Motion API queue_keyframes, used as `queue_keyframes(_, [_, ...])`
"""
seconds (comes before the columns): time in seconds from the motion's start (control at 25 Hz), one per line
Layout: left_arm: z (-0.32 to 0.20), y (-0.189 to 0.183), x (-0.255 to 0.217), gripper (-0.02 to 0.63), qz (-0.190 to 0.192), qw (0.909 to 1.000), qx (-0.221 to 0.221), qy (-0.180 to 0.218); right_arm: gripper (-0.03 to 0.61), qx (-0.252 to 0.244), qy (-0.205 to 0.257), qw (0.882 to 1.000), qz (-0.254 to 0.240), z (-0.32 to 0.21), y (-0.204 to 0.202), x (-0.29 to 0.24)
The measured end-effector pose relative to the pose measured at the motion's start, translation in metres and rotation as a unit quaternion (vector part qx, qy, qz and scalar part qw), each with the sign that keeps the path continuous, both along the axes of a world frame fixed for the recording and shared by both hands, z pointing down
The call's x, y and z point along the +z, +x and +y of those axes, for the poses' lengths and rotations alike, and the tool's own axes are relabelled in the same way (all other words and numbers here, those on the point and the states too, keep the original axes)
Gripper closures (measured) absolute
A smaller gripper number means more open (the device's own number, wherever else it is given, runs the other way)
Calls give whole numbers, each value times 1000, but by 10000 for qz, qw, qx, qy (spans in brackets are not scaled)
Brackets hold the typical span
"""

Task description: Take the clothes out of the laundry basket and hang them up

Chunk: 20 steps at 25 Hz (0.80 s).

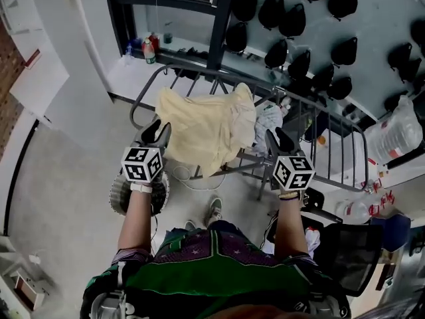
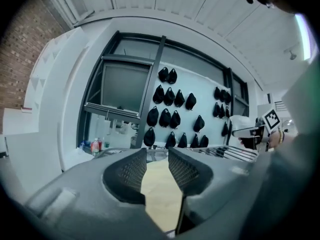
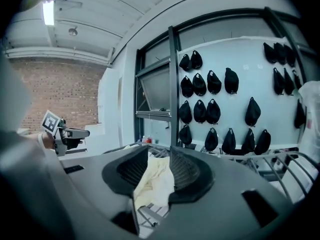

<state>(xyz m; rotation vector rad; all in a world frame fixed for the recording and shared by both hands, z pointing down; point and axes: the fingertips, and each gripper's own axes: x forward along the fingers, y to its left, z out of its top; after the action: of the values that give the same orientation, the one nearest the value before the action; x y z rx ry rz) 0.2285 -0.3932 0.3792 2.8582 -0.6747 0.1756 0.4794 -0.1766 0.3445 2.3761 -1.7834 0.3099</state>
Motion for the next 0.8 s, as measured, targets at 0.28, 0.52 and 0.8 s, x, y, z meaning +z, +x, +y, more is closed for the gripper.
queue_keyframes(0.28, [96, 26, -33, 471, 285, 9953, 922, 82, 457, -154, 246, 9995, -129, 71, -19, -22])
queue_keyframes(0.52, [204, 52, -67, 494, 653, 9875, 1419, 190, 459, -50, 777, 9970, -22, 158, -23, -48])
queue_keyframes(0.8, [309, 67, -105, 541, 910, 9869, 1161, 655, 468, 89, 1175, 9929, 151, 279, -20, -71])
